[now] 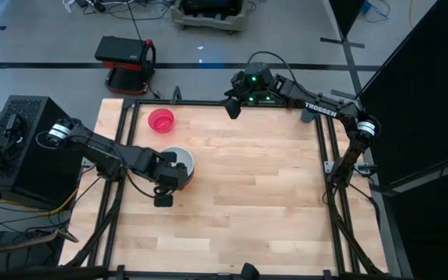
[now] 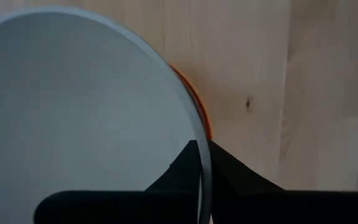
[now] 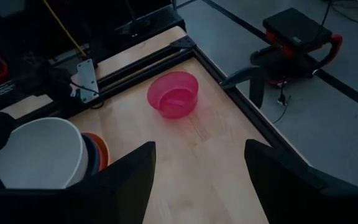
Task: Nest bowls inside each other
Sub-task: Stack the white bowl on the dark blue bowl
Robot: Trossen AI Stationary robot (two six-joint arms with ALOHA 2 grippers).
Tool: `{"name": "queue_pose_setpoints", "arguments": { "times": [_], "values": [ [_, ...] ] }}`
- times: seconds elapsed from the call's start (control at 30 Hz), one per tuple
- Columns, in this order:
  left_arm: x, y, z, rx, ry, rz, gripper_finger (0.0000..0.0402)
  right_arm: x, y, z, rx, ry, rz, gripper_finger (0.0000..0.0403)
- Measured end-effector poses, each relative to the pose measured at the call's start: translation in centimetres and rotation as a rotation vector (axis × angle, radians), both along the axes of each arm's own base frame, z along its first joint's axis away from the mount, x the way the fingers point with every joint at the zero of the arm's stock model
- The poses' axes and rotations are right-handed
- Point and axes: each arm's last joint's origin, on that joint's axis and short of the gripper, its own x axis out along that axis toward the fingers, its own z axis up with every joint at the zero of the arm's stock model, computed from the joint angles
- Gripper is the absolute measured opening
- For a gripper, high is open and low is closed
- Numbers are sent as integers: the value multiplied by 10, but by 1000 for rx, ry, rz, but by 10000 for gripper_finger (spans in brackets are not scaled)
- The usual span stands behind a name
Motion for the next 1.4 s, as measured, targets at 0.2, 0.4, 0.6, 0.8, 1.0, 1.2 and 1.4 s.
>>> {"name": "queue_pose_setpoints", "arguments": {
  "times": [0.2, 0.4, 0.6, 0.8, 1.0, 1.2, 1.4],
  "values": [
    [0, 0, -8, 6, 37, 12, 0, 0, 0, 0, 9, -3, 3, 233],
    [0, 0, -16, 13, 74, 25, 0, 0, 0, 0, 18, -6, 6, 233],
    [-3, -1, -29, -22, 126, 64, 2, 0, 1, 0, 26, -8, 8, 233],
    [-2, -9, -33, -65, 81, 94, 34, 0, 1, 0, 27, -9, 13, 233],
    [3, -10, -28, -70, 16, 126, 62, 2, 4, 0, 29, -10, 17, 233],
    [5, -10, -27, -72, -12, 147, 66, 2, 5, 0, 29, -10, 22, 233],
    [7, -10, -27, -74, -39, 168, 70, 3, 7, 0, 29, -10, 27, 233]
  ]
}}
